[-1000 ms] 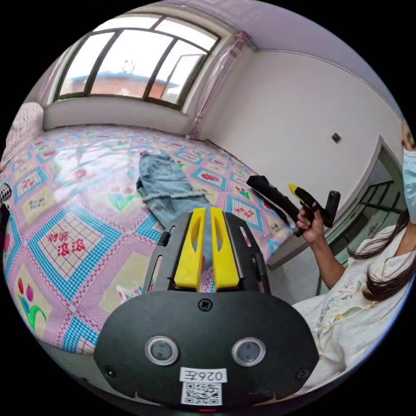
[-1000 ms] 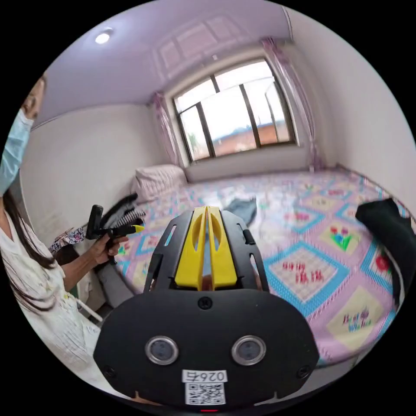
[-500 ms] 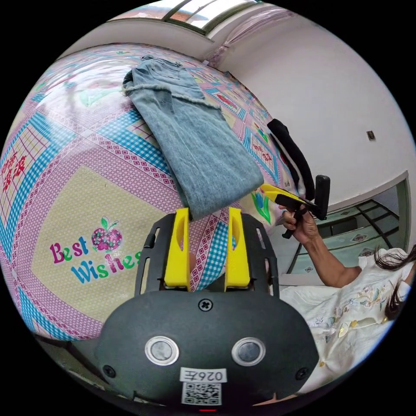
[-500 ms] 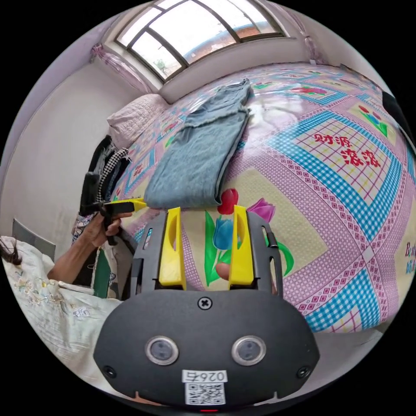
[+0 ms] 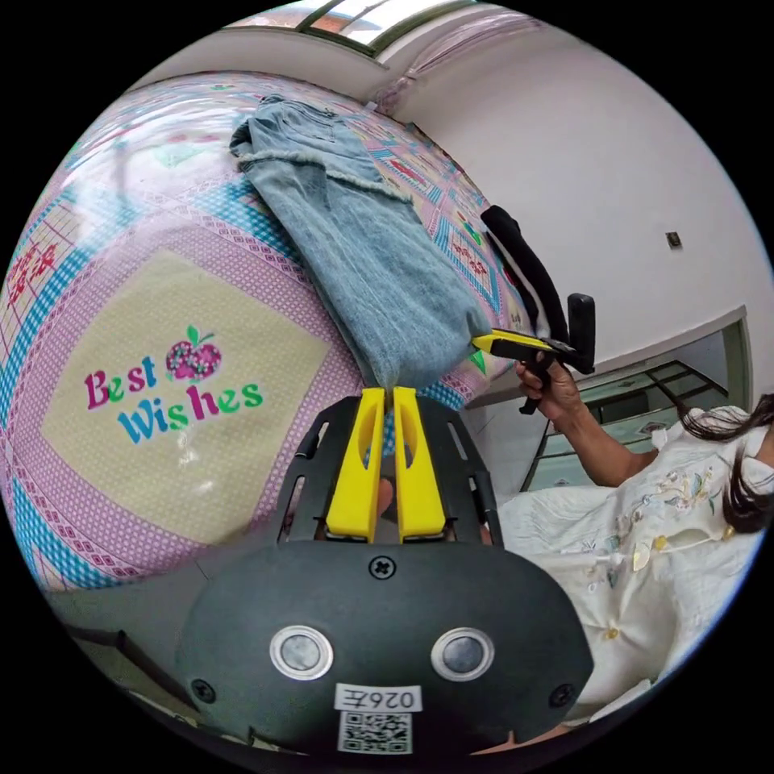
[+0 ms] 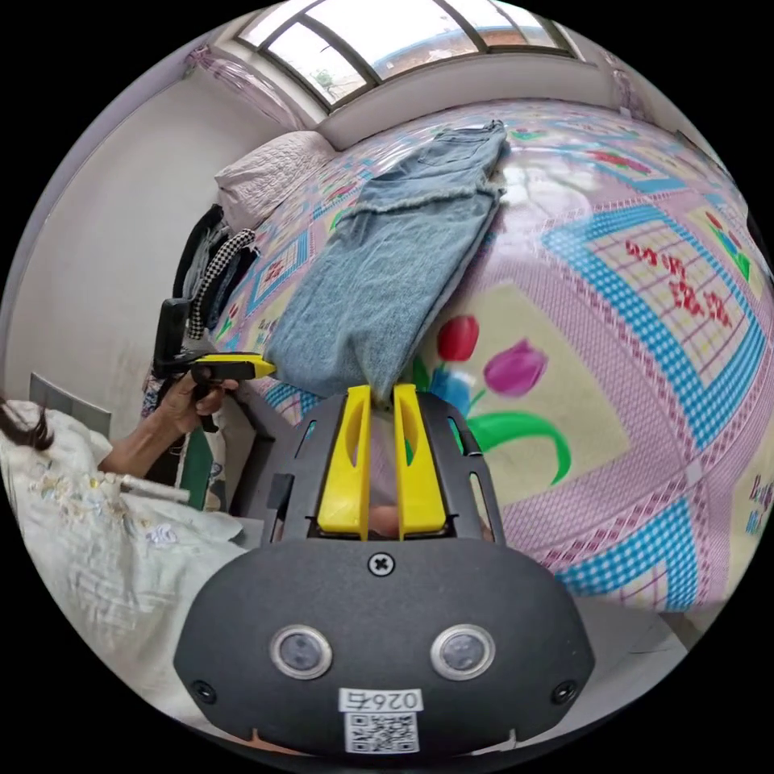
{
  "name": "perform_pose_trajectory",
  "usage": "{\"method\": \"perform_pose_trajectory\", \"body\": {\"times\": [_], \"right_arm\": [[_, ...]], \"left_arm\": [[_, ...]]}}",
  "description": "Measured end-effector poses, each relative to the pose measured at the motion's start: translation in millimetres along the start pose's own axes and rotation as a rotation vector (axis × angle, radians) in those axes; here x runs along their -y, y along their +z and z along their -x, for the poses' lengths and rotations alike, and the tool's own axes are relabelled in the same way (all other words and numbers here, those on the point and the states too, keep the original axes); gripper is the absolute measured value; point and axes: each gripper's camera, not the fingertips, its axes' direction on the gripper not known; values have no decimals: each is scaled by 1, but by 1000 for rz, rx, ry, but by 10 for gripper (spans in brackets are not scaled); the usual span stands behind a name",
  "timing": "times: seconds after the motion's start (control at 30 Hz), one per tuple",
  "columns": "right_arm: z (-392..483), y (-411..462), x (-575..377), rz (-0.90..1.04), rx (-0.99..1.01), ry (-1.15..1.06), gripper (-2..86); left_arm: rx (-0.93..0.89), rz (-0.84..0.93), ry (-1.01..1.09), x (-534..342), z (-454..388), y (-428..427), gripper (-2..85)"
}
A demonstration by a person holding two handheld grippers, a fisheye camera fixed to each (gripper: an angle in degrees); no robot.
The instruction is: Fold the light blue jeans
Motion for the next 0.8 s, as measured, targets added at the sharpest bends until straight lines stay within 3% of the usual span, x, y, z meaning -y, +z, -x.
{"method": "perform_pose_trajectory", "body": {"times": [0.2,0.33,0.43,0.57,0.7,0.8], "right_arm": [[-33,-20,-68,81,209,133,23],[-64,-78,-63,-13,30,177,74],[-88,-91,-28,-2,22,114,89],[-120,-70,-29,86,180,186,104],[-136,-43,-69,123,278,337,133],[-147,-21,-90,75,403,454,177]], "left_arm": [[-166,37,-212,-60,40,-6,0],[18,-157,-229,-33,60,-81,33],[70,-73,-165,8,67,-89,63],[113,72,-161,0,83,-51,107],[-71,104,-276,-39,128,17,198],[-234,30,-322,-42,160,54,208]]}}
